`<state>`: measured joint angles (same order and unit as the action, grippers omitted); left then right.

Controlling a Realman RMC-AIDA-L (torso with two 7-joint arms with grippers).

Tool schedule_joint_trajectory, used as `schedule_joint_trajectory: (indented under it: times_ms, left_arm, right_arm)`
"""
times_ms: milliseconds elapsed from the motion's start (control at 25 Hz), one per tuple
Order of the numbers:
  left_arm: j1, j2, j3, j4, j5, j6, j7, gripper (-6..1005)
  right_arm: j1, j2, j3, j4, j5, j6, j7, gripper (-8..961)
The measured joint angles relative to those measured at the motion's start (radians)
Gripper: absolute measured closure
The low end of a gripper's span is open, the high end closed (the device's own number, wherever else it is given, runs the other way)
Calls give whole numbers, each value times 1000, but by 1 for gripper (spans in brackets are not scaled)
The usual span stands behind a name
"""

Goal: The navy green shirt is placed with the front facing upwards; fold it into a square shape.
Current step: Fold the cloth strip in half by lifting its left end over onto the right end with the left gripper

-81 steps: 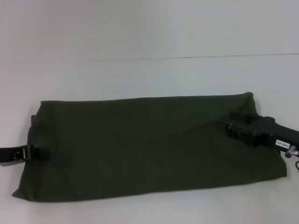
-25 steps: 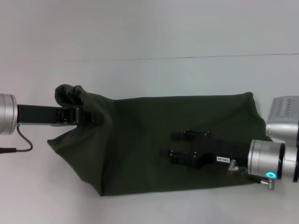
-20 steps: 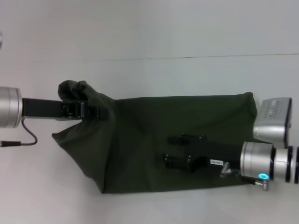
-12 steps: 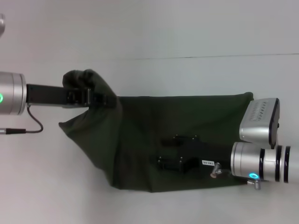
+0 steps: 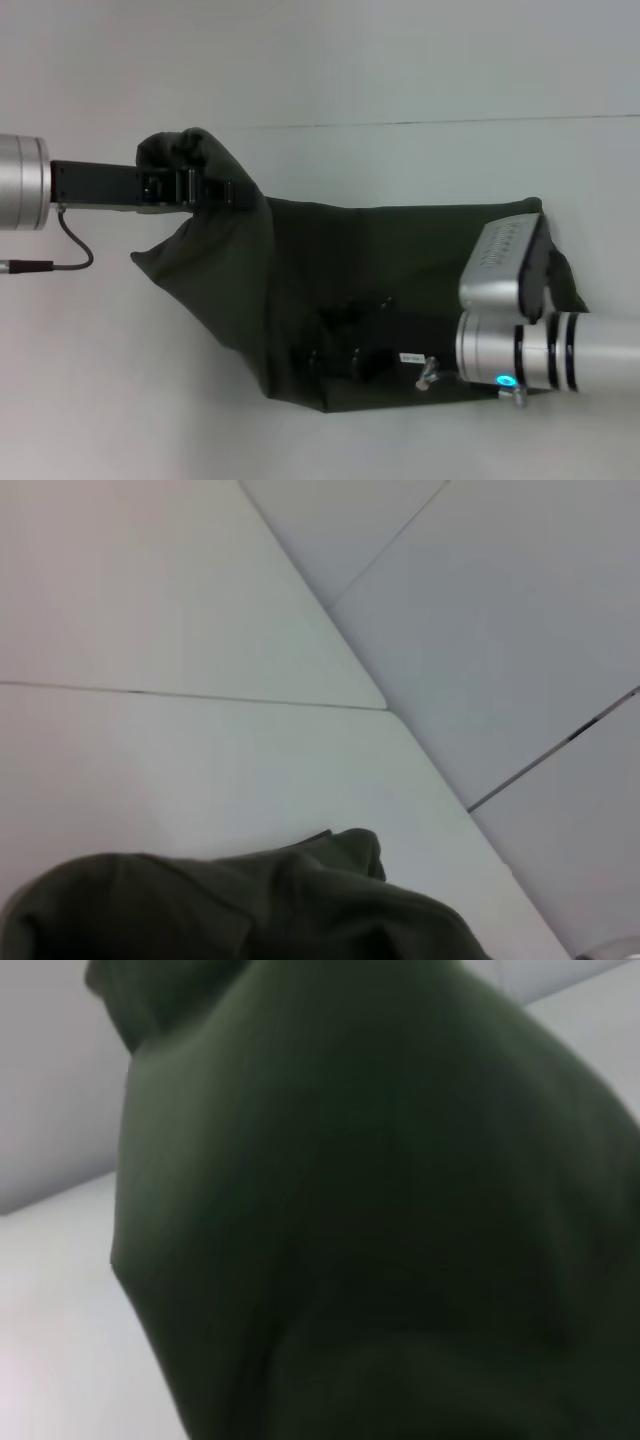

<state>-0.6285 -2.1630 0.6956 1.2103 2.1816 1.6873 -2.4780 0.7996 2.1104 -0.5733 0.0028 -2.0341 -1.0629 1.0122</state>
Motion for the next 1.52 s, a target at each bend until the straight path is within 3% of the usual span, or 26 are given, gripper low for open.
schedule_joint_trajectory:
  times_ms: [320,480,720,1000,1200,1520]
  left_arm:
    - [2,-1,0,7,-25,2,-1,970]
    - [3,-1,1,6,-29,3,1,971]
    - [5,0,-1,6,-30,3,3,970]
    - [-15,0,21,7,-37,2,-4,971]
    - [-41,-3,73,1,-40,-20,-22,971]
    - [-82,-3,219,-23,-40,-123,-88,970]
  right_arm:
    - [36,4,-2,56,-1,59,-26,227]
    - [20,0,16,52,5,32,-26,227]
    - [-76,-12,76,-48,8,-104,1,227]
    - [-209,-17,130,-211,19,-165,74,227]
    - [-313,-23,218,-291,119,-236,76,228]
    - [-396,-25,236,-326,223,-254,64,228]
